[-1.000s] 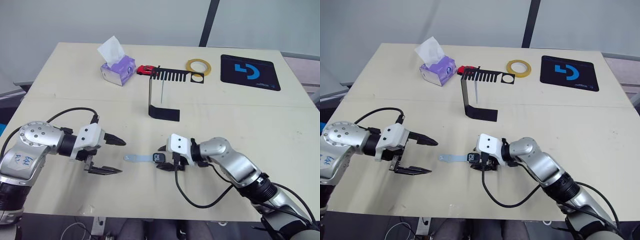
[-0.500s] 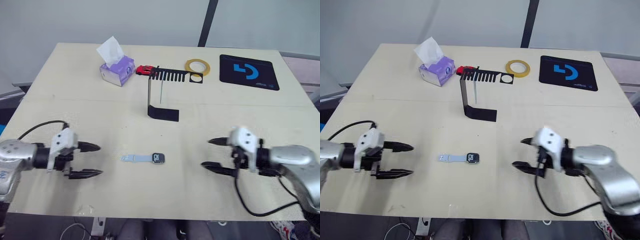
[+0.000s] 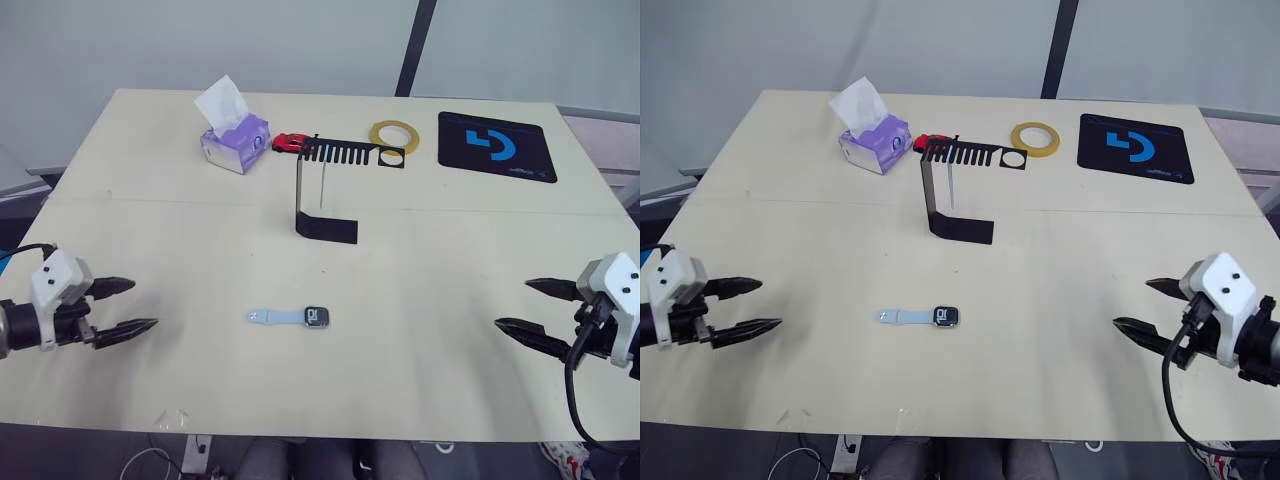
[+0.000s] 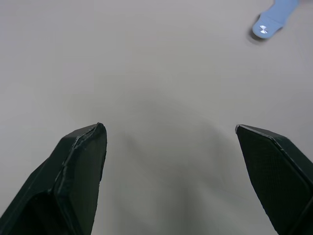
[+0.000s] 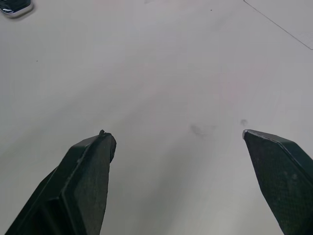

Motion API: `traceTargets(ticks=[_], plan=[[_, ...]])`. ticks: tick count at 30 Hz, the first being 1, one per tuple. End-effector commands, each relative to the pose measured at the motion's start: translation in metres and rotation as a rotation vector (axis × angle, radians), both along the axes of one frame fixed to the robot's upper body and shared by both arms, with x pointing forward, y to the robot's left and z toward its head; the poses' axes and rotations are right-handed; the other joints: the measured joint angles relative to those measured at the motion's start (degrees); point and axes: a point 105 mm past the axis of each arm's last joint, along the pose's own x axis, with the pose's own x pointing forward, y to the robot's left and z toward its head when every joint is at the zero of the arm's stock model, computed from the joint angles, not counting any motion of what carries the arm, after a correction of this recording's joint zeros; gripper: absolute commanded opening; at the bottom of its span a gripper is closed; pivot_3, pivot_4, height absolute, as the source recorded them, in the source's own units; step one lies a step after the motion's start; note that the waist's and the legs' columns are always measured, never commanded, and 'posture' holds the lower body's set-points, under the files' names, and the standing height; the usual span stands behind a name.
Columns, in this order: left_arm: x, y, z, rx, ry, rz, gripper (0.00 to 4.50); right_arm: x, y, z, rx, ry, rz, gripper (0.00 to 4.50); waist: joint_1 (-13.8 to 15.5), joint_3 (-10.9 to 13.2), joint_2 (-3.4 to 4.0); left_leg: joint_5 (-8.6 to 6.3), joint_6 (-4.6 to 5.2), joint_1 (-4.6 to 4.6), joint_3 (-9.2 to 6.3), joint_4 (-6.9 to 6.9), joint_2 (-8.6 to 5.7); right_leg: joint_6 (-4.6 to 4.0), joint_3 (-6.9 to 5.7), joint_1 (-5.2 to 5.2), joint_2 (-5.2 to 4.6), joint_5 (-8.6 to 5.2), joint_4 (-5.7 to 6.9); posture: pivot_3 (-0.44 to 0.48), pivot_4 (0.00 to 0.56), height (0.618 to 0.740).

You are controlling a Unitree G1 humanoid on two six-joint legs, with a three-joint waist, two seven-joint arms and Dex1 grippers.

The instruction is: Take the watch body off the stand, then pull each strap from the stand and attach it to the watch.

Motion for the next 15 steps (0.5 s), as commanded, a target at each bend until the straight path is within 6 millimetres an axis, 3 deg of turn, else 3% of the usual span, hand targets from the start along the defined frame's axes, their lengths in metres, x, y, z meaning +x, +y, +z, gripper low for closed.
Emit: traceTargets(ticks=[1, 8, 11, 15], plan=[[0.013, -0.032, 0.024, -0.050, -0.120, -0.058, 4.50, 0.004, 0.025, 0.016, 0.064, -0.077, 0.050, 4.47, 0.0, 0.0, 0.00, -0.01, -0.01, -0.01, -0.03, -0.01, 0.00, 0.00, -0.01, 0.01, 0.00, 0.00, -0.03, 0.000, 0.150, 0.738], [0.040, -0.103, 0.056, -0.205, -0.297, -0.038, 4.50, 0.012, 0.078, 0.028, 0.188, -0.146, 0.129, 4.47, 0.2, 0.0, -0.01, 0.01, -0.02, -0.07, -0.21, 0.05, -0.15, 0.04, -0.16, 0.05, -0.06, 0.02, 0.24, 0.000, 0.150, 0.738], [0.046, -0.136, 0.068, -0.256, -0.357, -0.049, 4.50, 0.022, 0.111, 0.032, 0.266, -0.182, 0.164, 4.47, 0.1, 0.0, -0.04, 0.05, -0.01, -0.07, -0.20, 0.11, -0.22, 0.10, -0.18, 0.06, -0.01, 0.05, 0.30, 0.000, 0.150, 0.738], [0.053, -0.161, 0.078, -0.333, -0.386, -0.050, 4.50, 0.045, 0.135, 0.028, 0.305, -0.195, 0.127, 4.47, 0.0, 0.0, -0.03, 0.10, -0.08, -0.09, -0.17, 0.10, -0.20, 0.09, -0.20, 0.00, 0.39, 0.05, 0.31, 0.000, 0.150, 0.738]])
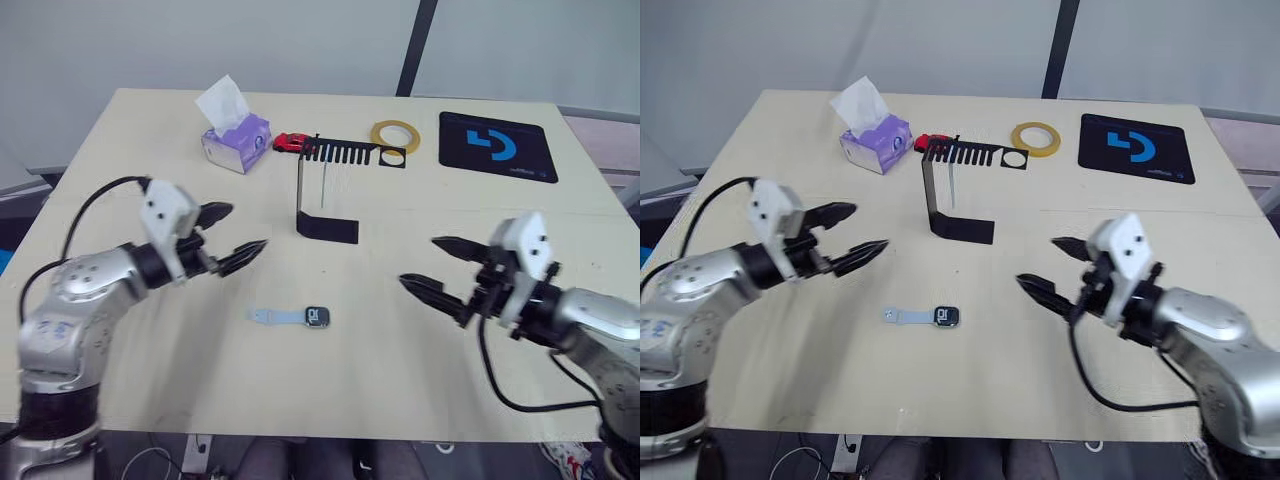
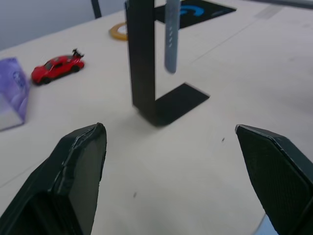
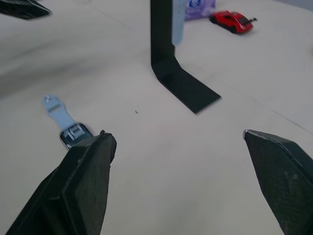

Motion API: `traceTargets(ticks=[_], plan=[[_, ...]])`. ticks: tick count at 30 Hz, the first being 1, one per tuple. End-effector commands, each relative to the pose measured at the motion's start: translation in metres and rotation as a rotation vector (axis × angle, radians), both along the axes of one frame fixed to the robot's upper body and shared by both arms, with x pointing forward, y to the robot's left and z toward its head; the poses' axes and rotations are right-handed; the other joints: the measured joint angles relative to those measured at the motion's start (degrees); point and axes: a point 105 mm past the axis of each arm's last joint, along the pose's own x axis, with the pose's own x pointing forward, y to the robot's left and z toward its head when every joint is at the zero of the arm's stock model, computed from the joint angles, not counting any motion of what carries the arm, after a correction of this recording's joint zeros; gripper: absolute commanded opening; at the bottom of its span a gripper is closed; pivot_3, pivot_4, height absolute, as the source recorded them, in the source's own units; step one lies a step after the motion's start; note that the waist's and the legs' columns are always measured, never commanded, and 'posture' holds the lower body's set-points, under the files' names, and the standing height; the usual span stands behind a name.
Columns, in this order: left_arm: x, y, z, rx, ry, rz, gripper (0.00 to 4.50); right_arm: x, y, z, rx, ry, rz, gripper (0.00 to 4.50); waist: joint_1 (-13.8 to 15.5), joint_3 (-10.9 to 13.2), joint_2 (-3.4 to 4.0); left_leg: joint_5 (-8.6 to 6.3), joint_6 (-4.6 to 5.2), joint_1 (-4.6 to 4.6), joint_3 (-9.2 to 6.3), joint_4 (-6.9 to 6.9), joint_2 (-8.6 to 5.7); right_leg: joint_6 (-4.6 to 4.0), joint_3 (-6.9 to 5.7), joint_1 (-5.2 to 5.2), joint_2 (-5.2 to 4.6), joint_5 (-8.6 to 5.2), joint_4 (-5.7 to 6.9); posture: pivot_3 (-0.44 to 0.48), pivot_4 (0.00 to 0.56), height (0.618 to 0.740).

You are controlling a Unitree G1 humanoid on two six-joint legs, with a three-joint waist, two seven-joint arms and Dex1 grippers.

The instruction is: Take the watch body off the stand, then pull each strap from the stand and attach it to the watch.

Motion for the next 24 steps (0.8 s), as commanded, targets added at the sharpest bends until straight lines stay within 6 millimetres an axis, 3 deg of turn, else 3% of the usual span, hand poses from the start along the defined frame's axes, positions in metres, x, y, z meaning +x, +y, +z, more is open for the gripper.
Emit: traceTargets(ticks=[1, 2, 5, 12, 19, 24], plan=[[0.002, -0.013, 0.014, -0.054, -0.050, 0.017, 4.50, 0.017, 0.017, 0.000, 0.011, -0.029, -0.050, 4.47, -0.1, 0.0, 0.00, 0.00, 0.00, 0.04, 0.01, 0.00, 0.02, 0.00, 0.00, 0.01, 0.07, 0.00, 0.02, 0.000, 0.150, 0.738], [0.000, -0.019, 0.014, -0.056, -0.055, 0.002, 4.50, 0.026, 0.023, -0.002, 0.016, -0.027, -0.064, 4.47, -0.1, 0.0, 0.00, 0.00, -0.01, 0.04, 0.05, 0.01, 0.06, 0.00, -0.02, 0.01, 0.17, 0.00, -0.02, 0.000, 0.150, 0.738], [-0.001, -0.026, 0.013, -0.052, -0.059, -0.018, 4.50, 0.044, 0.037, -0.006, 0.018, -0.029, -0.079, 3.63, -0.1, 0.0, 0.00, 0.01, -0.01, 0.02, 0.08, 0.02, 0.08, 0.00, -0.02, -0.03, 0.24, 0.00, 0.00, 0.000, 0.150, 0.738], [0.001, -0.024, 0.013, -0.060, -0.066, -0.009, 4.50, 0.079, 0.067, -0.014, 0.015, -0.030, -0.061, 0.15, -0.2, 0.0, 0.00, 0.02, -0.03, 0.01, 0.13, 0.02, 0.13, -0.01, -0.08, -0.07, 0.33, 0.00, 0.00, 0.000, 0.150, 0.738], [-0.001, -0.027, 0.012, -0.083, -0.066, -0.003, 4.50, 0.117, 0.076, -0.027, -0.001, -0.016, -0.121, 0.07, -0.3, 0.0, 0.00, 0.02, -0.03, 0.00, 0.13, 0.03, 0.12, -0.01, -0.08, -0.07, 0.32, 0.00, 0.00, 0.000, 0.150, 0.738], [-0.001, -0.032, 0.012, -0.091, -0.072, -0.004, 4.50, 0.134, 0.079, -0.038, -0.022, -0.009, -0.149, 0.07, -0.4, 0.0, 0.00, 0.02, -0.04, -0.02, 0.11, 0.02, 0.15, -0.01, -0.10, -0.09, 0.33, 0.00, 0.01, 0.000, 0.150, 0.738]])
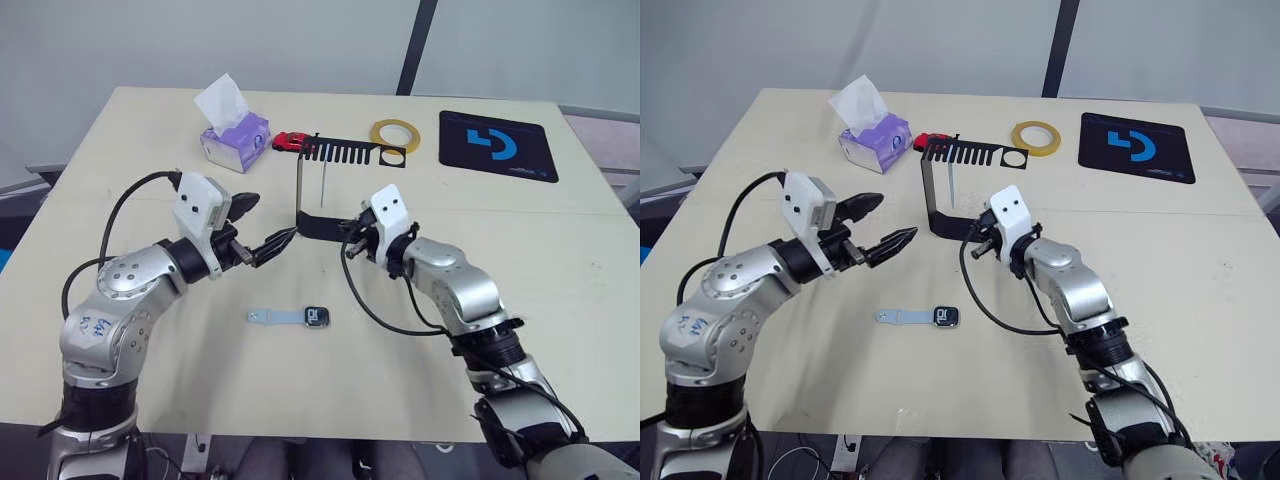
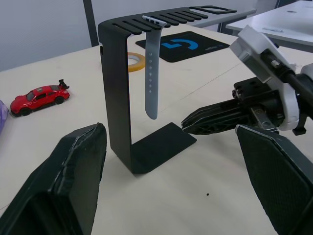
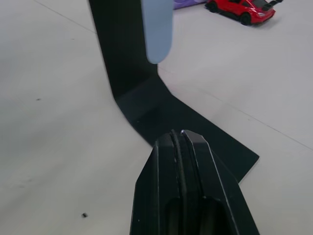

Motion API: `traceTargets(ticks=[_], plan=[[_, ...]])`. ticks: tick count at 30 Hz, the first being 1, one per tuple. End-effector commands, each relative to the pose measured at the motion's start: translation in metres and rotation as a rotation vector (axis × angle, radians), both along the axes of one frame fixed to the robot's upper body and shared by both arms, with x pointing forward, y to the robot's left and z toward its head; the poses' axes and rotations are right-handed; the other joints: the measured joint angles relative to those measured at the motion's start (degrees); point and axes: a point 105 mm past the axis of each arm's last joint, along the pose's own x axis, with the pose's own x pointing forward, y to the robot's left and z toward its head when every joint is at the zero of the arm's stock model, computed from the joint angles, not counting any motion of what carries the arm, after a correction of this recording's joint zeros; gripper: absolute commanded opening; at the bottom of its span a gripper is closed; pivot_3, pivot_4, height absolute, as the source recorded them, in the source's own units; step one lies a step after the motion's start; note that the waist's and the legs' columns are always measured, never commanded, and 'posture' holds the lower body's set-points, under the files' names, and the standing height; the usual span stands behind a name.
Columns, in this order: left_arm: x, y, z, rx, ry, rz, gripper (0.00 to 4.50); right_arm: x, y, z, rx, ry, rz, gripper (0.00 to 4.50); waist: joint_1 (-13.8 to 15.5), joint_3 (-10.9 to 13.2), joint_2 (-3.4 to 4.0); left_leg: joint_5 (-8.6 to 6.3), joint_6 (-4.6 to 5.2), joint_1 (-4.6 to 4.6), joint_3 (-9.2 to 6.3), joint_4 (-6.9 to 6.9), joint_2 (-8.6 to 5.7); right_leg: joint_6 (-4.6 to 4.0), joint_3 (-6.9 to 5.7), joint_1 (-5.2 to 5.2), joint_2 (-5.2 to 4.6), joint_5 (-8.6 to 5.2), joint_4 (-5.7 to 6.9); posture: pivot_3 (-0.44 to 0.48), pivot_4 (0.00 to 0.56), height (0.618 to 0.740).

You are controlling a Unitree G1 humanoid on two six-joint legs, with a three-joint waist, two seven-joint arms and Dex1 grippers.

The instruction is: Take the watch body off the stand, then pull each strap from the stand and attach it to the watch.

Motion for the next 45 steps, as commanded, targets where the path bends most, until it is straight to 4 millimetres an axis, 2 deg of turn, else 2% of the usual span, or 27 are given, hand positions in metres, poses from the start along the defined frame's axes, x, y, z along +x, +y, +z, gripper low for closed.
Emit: traceTargets(ticks=[1, 7, 13, 16, 20, 33, 37, 45], plan=[[-0.007, -0.008, 0.009, -0.010, -0.055, -0.015, 4.50, 0.015, 0.004, 0.000, -0.011, -0.040, -0.023, 0.07, -0.1, 0.0, 0.00, 0.00, 0.00, 0.01, 0.00, 0.00, 0.00, 0.00, 0.00, 0.00, 0.00, 0.00, 0.01, 0.000, 0.150, 0.738], [-0.009, -0.010, 0.008, 0.008, -0.058, -0.026, 4.50, 0.027, 0.001, -0.019, -0.042, -0.003, -0.058, 0.07, -0.5, 0.0, 0.00, 0.00, -0.01, 0.01, -0.01, 0.01, 0.00, 0.00, 0.00, 0.00, 0.00, 0.00, 0.01, 0.000, 0.150, 0.738], [-0.014, -0.017, 0.006, 0.020, -0.055, -0.057, 4.50, 0.026, -0.002, -0.053, -0.078, 0.140, -0.079, 0.07, -1.3, 0.0, 0.01, 0.02, -0.04, 0.01, -0.03, -0.01, 0.01, 0.00, 0.00, 0.00, 0.00, 0.00, 0.01, 0.000, 0.150, 0.738], [-0.017, -0.026, 0.005, 0.015, -0.055, -0.075, 4.50, 0.027, -0.004, -0.061, -0.086, 0.167, -0.096, 0.07, -1.3, 0.0, 0.03, 0.04, -0.07, 0.07, -0.02, -0.01, 0.04, 0.00, 0.02, 0.04, 0.00, 0.00, 0.04, 0.000, 0.150, 0.738], [-0.015, -0.035, 0.002, 0.012, -0.055, -0.072, 4.50, 0.029, -0.006, -0.062, -0.073, 0.178, -0.113, 0.07, -1.3, 0.0, 0.04, 0.04, -0.08, 0.15, -0.03, -0.01, 0.04, -0.01, 0.09, 0.11, 0.00, -0.01, 0.04, 0.000, 0.150, 0.738], [0.030, -0.056, -0.013, -0.018, -0.124, 0.267, 4.50, 0.029, -0.008, -0.063, -0.100, 0.181, -0.116, 0.07, -1.1, -0.1, 0.06, 0.03, -0.09, 0.49, 0.03, -0.09, 0.03, -0.02, 0.21, 0.36, -0.02, -0.01, 0.09, 0.000, 0.150, 0.738], [0.040, -0.068, -0.018, -0.039, -0.110, 0.289, 4.50, 0.030, -0.006, -0.065, -0.106, 0.185, -0.112, 0.07, -1.1, -0.1, 0.06, 0.03, -0.09, 0.50, 0.07, -0.09, 0.03, -0.02, 0.18, 0.36, -0.03, -0.01, 0.09, 0.000, 0.150, 0.738], [0.045, -0.080, -0.017, -0.063, -0.131, 0.287, 4.50, 0.030, -0.006, -0.065, -0.111, 0.182, -0.111, 0.07, -1.1, -0.1, 0.06, 0.03, -0.09, 0.50, 0.11, -0.10, 0.05, -0.02, 0.16, 0.36, -0.04, -0.01, 0.08, 0.000, 0.150, 0.738]])
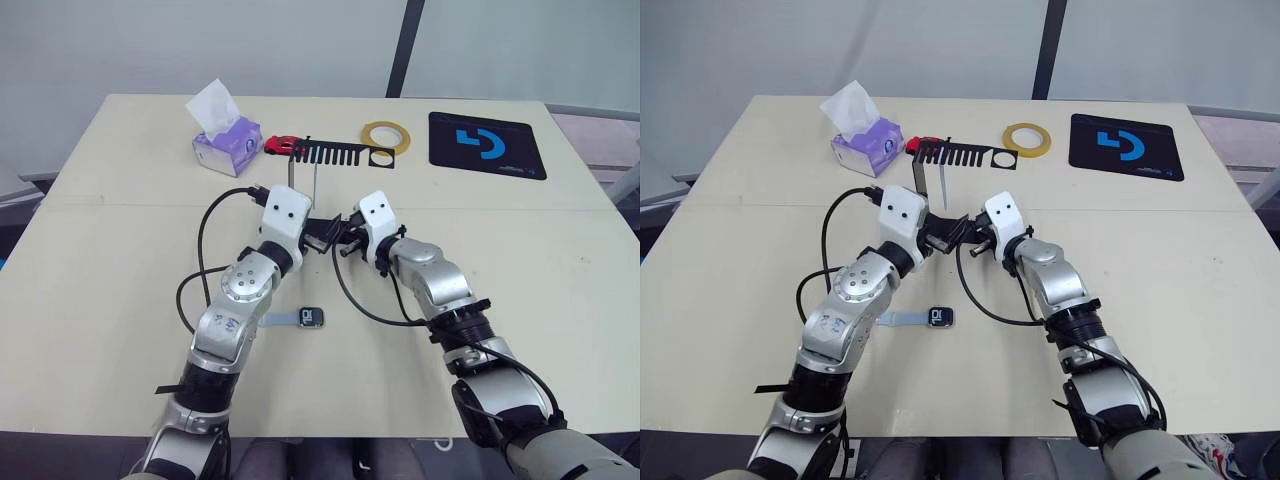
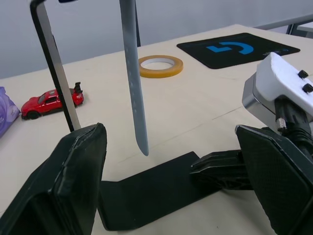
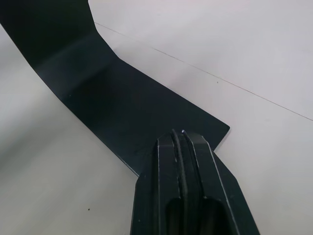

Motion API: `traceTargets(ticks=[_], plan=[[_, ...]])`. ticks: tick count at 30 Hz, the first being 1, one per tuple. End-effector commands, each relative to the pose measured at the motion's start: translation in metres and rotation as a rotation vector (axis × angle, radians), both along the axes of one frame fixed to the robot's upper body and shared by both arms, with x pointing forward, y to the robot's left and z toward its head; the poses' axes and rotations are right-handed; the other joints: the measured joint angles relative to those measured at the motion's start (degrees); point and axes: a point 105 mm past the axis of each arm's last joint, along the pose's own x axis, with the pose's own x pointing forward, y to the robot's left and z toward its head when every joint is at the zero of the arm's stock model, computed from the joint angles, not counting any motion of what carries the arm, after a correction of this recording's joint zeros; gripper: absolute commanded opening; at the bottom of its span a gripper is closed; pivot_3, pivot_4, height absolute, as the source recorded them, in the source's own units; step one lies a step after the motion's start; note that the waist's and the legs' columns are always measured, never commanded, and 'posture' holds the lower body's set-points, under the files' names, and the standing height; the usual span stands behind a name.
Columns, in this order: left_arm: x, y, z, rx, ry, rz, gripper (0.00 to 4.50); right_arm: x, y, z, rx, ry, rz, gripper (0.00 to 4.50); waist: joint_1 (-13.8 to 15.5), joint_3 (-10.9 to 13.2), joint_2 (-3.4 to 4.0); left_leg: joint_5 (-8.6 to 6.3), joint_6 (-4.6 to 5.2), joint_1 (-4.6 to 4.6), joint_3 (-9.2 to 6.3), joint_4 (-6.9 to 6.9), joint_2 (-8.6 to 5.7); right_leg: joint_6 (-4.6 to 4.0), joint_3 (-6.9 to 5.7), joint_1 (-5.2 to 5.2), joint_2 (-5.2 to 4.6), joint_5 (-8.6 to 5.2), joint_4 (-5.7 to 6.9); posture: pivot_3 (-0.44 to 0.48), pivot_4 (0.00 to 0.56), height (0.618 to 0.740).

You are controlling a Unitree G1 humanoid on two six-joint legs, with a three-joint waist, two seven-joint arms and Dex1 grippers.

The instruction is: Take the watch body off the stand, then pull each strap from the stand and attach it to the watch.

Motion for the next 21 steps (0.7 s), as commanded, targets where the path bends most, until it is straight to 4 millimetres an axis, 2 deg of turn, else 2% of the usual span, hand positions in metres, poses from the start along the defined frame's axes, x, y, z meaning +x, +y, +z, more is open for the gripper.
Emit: traceTargets(ticks=[1, 5, 9, 10, 11, 12, 13, 21], plan=[[-0.002, -0.006, 0.015, -0.008, -0.075, 0.003, 4.50, -0.004, -0.007, -0.028, -0.048, 0.093, -0.021, 0.07, 0.0, 0.0, 0.00, 0.00, 0.00, 0.00, 0.01, 0.00, 0.00, 0.00, 0.00, 0.00, 0.00, 0.00, 0.00, 0.000, 0.150, 0.738], [0.006, -0.003, 0.016, -0.028, -0.063, 0.041, 4.50, -0.004, -0.008, -0.028, -0.052, 0.094, -0.022, 0.07, 0.0, 0.0, 0.00, 0.00, 0.00, 0.00, 0.01, 0.00, 0.00, 0.00, 0.00, 0.00, -0.01, 0.00, 0.00, 0.000, 0.150, 0.738], [0.010, -0.011, 0.016, -0.052, -0.056, 0.037, 4.50, -0.005, -0.008, -0.031, -0.054, 0.099, -0.020, 0.07, 0.0, 0.0, 0.00, 0.00, 0.00, 0.00, 0.01, 0.00, 0.00, 0.00, -0.01, 0.00, -0.02, 0.00, -0.01, 0.000, 0.150, 0.738], [0.011, -0.012, 0.015, -0.059, -0.049, 0.037, 3.96, -0.005, -0.008, -0.031, -0.054, 0.100, -0.020, 0.00, 0.0, 0.0, 0.00, 0.00, 0.00, 0.00, 0.01, 0.00, 0.00, 0.00, -0.02, 0.00, -0.02, 0.00, -0.01, 0.000, 0.150, 0.738], [0.012, -0.014, 0.015, -0.062, -0.045, 0.037, 3.73, -0.006, -0.007, -0.031, -0.054, 0.101, -0.020, 0.00, 0.0, 0.0, 0.00, 0.00, 0.00, 0.00, 0.01, 0.00, 0.00, 0.00, -0.02, 0.00, -0.02, 0.00, -0.01, 0.000, 0.150, 0.738], [0.013, -0.014, 0.016, -0.056, -0.049, 0.044, 3.19, -0.006, -0.007, -0.031, -0.054, 0.102, -0.020, 0.00, 0.0, 0.0, 0.00, 0.00, 0.00, 0.00, 0.01, 0.00, 0.00, 0.00, -0.02, 0.00, -0.03, 0.00, -0.02, 0.000, 0.150, 0.738], [0.015, -0.014, 0.016, -0.052, -0.051, 0.055, 2.87, -0.006, -0.007, -0.032, -0.053, 0.102, -0.020, 0.00, 0.0, 0.0, 0.00, 0.00, 0.00, 0.00, 0.01, 0.00, 0.00, 0.00, -0.02, 0.00, -0.03, 0.00, -0.01, 0.000, 0.150, 0.738], [0.024, -0.010, 0.024, -0.035, -0.104, 0.118, 2.87, -0.007, -0.006, -0.034, -0.055, 0.107, -0.017, 0.00, 0.0, 0.0, 0.00, 0.00, 0.00, 0.00, 0.01, -0.02, 0.00, 0.00, -0.04, 0.00, -0.03, 0.00, -0.02, 0.000, 0.150, 0.738]])
